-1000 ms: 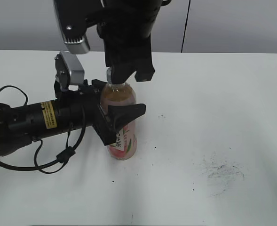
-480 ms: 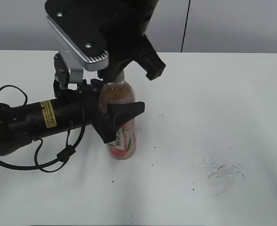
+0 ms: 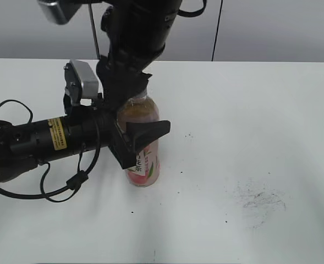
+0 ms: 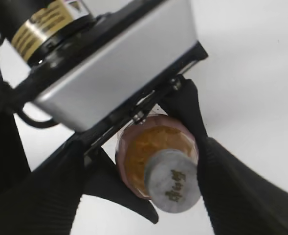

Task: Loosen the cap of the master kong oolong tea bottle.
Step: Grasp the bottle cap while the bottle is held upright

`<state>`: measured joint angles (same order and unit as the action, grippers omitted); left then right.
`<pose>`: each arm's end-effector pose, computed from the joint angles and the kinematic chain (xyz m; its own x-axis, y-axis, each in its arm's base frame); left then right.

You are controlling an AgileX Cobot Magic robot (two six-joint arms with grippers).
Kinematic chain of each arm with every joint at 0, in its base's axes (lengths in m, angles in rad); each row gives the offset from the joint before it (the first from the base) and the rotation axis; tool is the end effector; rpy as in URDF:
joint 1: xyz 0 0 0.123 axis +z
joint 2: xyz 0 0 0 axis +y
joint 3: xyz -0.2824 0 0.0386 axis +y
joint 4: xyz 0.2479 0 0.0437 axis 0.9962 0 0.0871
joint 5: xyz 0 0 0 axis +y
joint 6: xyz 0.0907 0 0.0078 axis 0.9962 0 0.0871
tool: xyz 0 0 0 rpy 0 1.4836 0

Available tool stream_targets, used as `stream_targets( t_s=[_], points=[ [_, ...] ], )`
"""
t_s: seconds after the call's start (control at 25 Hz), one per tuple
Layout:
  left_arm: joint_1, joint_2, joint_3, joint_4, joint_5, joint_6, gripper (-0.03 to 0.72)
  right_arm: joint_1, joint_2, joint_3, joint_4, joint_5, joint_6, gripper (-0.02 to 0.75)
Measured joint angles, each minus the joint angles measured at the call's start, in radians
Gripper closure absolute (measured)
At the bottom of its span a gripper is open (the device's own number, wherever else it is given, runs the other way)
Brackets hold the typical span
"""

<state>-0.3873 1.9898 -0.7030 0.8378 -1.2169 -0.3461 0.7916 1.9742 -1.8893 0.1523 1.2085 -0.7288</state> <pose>0.2781 -0.1820 0.1307 -0.1036 0.0588 -0.9929 0.9130 0.4017 -0.0715 0.2926 0.3146 0.3060 -0.0498 -0.9301 -0.3640 -0.9875 0.1004 -0.1216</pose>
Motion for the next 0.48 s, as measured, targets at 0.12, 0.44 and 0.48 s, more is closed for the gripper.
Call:
stream_targets(
  t_s=[0.12,0.44,0.48],
  points=[
    [-0.001,0.000,0.000,0.002,0.000,0.002,0.243,-0.013,0.000,0.000,-0.027,-0.006,0.272,0.225],
    [-0.001,0.000,0.000,0.000,0.000,0.001,0.243,-0.024,0.002,0.001,-0.084,0.010,0.557,0.243],
    [-0.001,0.000,0.000,0.000,0.000,0.000,0.243,-0.024,0.002,0.001,-0.071,0.011,0.560,0.248]
  ],
)
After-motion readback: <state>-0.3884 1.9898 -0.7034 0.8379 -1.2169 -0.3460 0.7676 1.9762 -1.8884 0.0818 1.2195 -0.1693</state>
